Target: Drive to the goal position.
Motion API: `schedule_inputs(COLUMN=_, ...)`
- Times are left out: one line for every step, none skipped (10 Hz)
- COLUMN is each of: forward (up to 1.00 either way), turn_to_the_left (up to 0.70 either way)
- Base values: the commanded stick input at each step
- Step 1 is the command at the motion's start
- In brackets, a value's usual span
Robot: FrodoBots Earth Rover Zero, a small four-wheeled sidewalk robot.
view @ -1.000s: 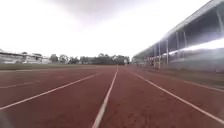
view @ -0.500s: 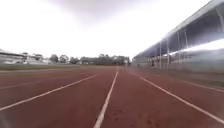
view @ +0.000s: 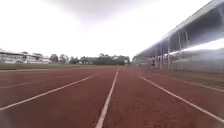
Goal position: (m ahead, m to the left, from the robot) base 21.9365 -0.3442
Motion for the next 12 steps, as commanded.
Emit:
schedule_inputs(forward=0.45, turn_to_the_left=0.00)
schedule_inputs(forward=0.45, turn_to_the_left=0.00)
schedule_inputs(forward=0.45, turn_to_the_left=0.00)
schedule_inputs(forward=0.45, turn_to_the_left=0.00)
schedule_inputs(forward=0.45, turn_to_the_left=0.00)
schedule_inputs(forward=0.45, turn_to_the_left=0.00)
schedule_inputs(forward=0.45, turn_to_the_left=0.00)
schedule_inputs(forward=0.45, turn_to_the_left=0.00)
schedule_inputs(forward=0.45, turn_to_the_left=0.00)
schedule_inputs(forward=0.45, turn_to_the_left=0.00)
schedule_inputs(forward=0.45, turn_to_the_left=0.00)
schedule_inputs(forward=0.45, turn_to_the_left=0.00)
